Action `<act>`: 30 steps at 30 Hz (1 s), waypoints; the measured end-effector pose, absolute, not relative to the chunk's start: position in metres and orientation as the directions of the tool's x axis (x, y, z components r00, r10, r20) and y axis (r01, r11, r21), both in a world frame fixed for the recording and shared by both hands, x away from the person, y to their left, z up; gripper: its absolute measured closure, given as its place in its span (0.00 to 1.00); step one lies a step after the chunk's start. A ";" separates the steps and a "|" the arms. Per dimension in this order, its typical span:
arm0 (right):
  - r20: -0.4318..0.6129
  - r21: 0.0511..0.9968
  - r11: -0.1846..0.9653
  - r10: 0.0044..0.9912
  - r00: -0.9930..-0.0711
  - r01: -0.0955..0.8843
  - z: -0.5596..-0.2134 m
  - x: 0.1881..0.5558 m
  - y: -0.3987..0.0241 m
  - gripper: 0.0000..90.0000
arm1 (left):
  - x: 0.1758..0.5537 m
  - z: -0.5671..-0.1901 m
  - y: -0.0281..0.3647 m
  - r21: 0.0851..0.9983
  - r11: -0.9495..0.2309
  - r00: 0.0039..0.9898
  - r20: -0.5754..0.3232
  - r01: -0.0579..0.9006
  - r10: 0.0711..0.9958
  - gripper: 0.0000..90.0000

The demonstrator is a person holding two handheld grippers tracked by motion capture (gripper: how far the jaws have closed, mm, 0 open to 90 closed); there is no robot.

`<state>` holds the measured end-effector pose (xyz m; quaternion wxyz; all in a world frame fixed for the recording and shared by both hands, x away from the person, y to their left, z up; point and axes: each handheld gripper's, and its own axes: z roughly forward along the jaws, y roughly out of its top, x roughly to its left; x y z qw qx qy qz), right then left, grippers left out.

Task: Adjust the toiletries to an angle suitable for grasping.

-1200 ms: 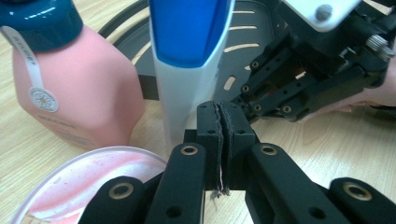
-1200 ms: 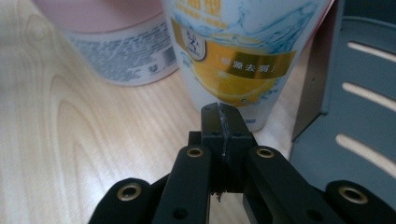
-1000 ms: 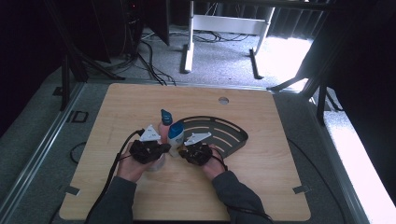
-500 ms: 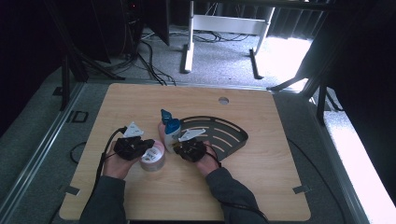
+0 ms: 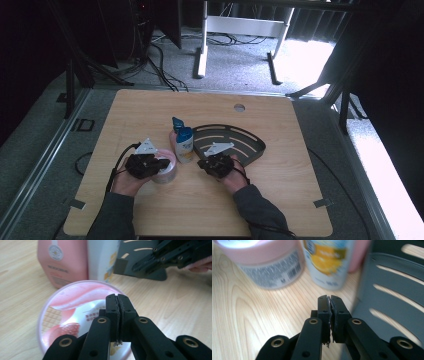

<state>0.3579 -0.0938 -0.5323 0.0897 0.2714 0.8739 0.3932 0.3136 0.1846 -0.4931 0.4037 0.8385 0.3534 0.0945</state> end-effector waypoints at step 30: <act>0.039 0.760 0.380 0.782 -0.622 0.527 -0.549 0.315 -0.276 0.88 | 0.300 -0.491 0.136 0.733 -0.520 0.824 -0.097 0.439 0.559 1.00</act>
